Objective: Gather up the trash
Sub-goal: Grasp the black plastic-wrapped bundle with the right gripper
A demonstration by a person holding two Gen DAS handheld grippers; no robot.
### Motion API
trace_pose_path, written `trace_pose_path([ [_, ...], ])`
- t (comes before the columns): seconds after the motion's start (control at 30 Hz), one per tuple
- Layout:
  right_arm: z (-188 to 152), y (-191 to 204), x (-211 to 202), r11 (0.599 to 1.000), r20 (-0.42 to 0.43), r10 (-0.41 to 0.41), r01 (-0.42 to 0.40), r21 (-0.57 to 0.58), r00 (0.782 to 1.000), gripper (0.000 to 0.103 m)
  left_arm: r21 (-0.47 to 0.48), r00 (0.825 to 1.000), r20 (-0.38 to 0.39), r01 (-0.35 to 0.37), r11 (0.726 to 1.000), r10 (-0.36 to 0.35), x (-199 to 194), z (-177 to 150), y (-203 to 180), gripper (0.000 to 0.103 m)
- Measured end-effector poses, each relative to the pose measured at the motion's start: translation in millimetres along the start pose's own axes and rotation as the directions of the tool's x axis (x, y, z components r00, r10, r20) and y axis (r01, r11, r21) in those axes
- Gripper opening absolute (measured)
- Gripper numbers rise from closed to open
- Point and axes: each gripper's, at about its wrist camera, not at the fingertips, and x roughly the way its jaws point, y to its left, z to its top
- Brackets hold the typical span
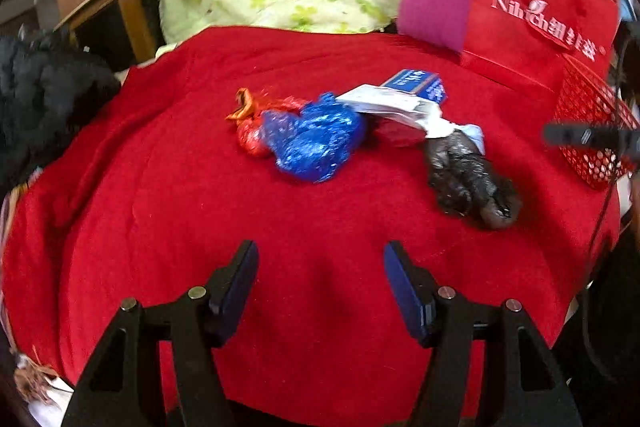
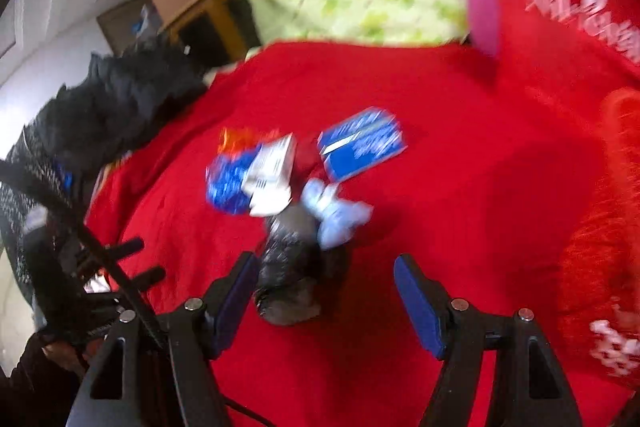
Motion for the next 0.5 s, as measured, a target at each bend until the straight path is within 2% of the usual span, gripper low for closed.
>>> trace_pose_path([
  [0.07,-1,3,21,0.999,-0.032,0.036,-0.036,-0.011,0.999,0.074,-0.014,1.000,-0.004,-0.003,1.000,0.003,3,6,4,0.066],
  [0.23,0,12,56,0.999,-0.078,0.036,-0.038,-0.033,0.996,0.068,-0.060,1.000,-0.003,0.029,0.998,-0.030,14,37,16,0.066],
  [0.33,-3,20,75,0.997,-0.113,0.037,-0.044,-0.057,0.993,0.059,-0.087,0.998,-0.016,0.054,0.995,-0.056,27,64,18,0.066],
  [0.37,-5,22,79,0.997,-0.123,0.025,-0.034,-0.072,0.992,0.050,-0.097,0.998,-0.024,0.062,0.993,-0.065,34,75,17,0.066],
  [0.5,-13,28,84,0.993,-0.120,-0.001,-0.013,-0.118,0.993,0.045,-0.124,0.991,-0.064,0.110,0.986,-0.118,54,109,8,0.066],
])
